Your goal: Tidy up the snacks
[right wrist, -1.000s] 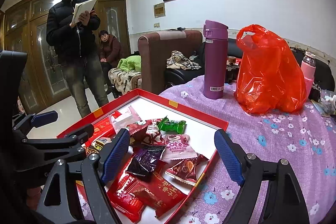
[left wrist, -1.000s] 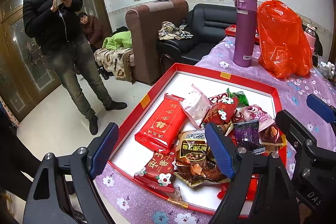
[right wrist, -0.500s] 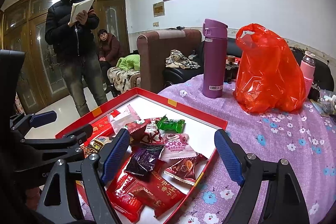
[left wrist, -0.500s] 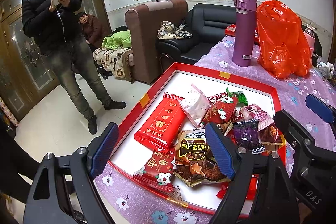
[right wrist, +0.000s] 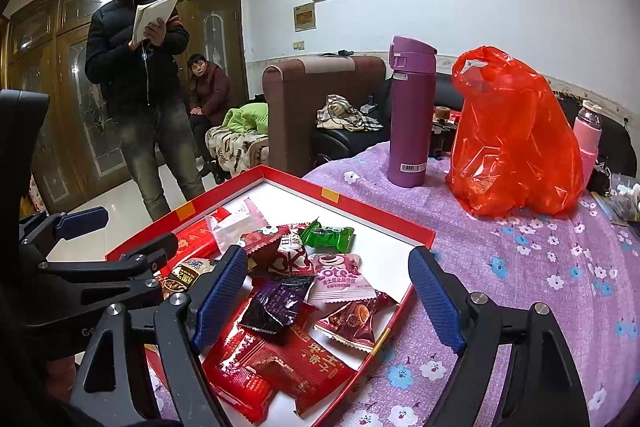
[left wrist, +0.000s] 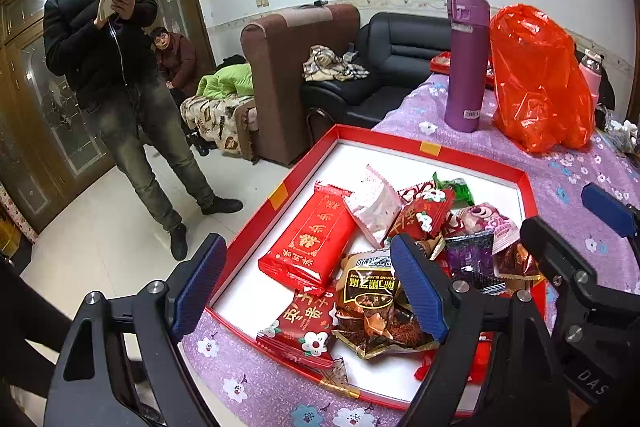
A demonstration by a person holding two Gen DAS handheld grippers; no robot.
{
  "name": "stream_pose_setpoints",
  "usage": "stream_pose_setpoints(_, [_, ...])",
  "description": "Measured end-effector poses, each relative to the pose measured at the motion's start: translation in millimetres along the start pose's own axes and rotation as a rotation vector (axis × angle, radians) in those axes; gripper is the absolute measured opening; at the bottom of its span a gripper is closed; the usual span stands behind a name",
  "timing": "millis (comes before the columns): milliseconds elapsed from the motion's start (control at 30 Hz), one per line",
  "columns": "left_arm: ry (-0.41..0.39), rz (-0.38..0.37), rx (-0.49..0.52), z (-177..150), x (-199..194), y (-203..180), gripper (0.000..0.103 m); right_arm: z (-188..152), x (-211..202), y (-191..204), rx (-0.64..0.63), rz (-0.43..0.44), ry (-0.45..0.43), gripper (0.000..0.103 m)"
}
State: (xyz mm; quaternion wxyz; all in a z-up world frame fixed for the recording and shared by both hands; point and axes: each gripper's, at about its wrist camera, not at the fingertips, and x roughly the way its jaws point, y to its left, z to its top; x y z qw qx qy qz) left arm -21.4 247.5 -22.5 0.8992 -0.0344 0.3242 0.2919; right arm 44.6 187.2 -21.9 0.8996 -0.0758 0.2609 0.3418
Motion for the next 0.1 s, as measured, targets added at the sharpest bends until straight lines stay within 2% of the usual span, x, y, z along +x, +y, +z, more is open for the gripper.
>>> stream_pose_setpoints(100, [-0.030, 0.007, 0.006, 0.8, -4.8, -0.4, 0.085, -0.2, 1.7, 1.2, -0.006, 0.000, 0.001, 0.084])
